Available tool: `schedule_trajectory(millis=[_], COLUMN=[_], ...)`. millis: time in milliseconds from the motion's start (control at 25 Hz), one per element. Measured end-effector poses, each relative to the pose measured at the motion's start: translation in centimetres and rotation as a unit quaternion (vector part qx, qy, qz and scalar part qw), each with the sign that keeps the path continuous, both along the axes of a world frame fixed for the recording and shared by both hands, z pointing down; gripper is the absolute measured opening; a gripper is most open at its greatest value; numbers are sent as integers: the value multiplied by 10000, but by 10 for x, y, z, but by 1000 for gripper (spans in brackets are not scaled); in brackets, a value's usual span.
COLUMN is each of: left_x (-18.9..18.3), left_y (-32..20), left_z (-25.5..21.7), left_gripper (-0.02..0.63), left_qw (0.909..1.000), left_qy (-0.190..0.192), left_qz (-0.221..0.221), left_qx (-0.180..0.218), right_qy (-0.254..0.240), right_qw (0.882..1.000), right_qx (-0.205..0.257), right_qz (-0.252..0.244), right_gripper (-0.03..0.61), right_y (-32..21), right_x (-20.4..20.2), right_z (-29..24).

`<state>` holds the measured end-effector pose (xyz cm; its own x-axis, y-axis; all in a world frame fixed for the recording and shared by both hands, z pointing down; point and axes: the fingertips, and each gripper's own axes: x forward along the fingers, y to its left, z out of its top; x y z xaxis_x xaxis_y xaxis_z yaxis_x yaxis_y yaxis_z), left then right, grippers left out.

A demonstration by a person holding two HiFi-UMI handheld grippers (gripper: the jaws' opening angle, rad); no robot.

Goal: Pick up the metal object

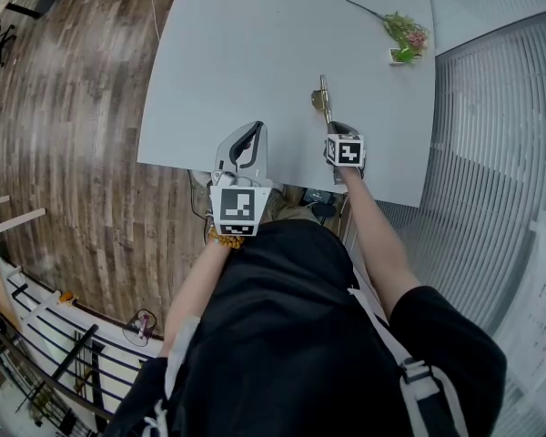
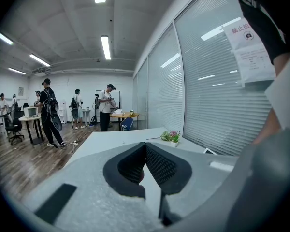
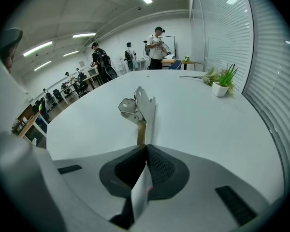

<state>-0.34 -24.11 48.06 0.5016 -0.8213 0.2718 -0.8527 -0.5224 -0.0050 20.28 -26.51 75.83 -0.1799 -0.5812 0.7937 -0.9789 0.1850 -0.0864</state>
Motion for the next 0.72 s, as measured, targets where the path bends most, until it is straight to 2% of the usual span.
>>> schedule_trajectory(millis=[720], left_x=[13], left_y=[-8], left_z=[-4], left_gripper=[6], left_qw=[9998], left_qy=[5], left_qz=[164], left_qx=[92], right_qy=[-106], right_qw=[9991], right_qx=[411], right_qz=[35], right_gripper=[8], right_y=[-10], right_x=[-1], right_z=[-30])
